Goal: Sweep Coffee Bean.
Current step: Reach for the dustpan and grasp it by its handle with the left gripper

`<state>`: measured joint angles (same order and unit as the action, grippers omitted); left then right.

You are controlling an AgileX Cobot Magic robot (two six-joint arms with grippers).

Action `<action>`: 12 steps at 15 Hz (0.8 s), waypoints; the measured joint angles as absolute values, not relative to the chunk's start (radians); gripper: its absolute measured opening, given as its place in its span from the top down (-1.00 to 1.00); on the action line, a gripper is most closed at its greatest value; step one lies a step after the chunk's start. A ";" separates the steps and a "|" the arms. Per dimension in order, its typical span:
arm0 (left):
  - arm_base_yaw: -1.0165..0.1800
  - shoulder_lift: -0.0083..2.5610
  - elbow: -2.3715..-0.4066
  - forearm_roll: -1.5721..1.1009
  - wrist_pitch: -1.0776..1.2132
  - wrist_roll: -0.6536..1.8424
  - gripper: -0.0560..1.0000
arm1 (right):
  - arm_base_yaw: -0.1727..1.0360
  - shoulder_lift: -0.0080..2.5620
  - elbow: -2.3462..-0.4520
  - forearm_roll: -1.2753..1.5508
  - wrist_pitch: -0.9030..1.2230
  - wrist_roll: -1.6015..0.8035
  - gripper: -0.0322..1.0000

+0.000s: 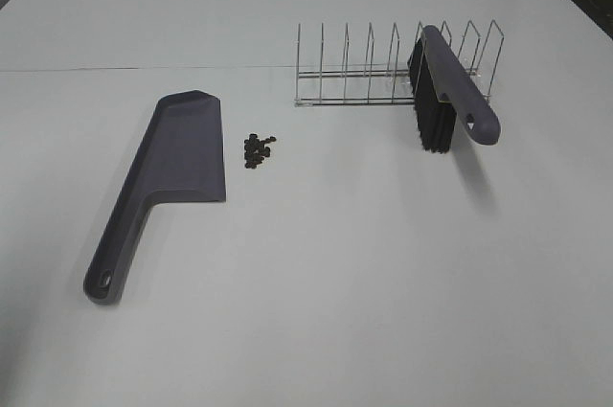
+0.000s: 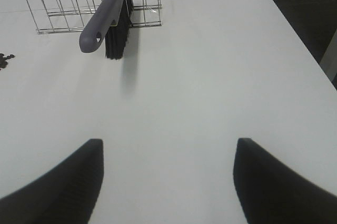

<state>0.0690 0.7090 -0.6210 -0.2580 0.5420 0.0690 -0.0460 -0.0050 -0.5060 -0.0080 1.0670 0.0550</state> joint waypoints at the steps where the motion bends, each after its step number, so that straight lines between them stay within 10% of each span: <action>1: 0.069 0.801 -0.669 -0.290 0.544 0.099 -0.47 | -0.046 -0.005 -0.506 -0.008 1.067 0.055 -0.25; 12: -0.113 1.569 -1.179 -0.308 0.806 0.056 -0.46 | -0.046 -0.005 -0.506 -0.008 1.067 0.055 -0.25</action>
<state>-0.1130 1.5690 -1.1790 -0.3080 0.8060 0.0560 -0.0460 -0.0050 -0.5060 -0.0080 1.0670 0.0550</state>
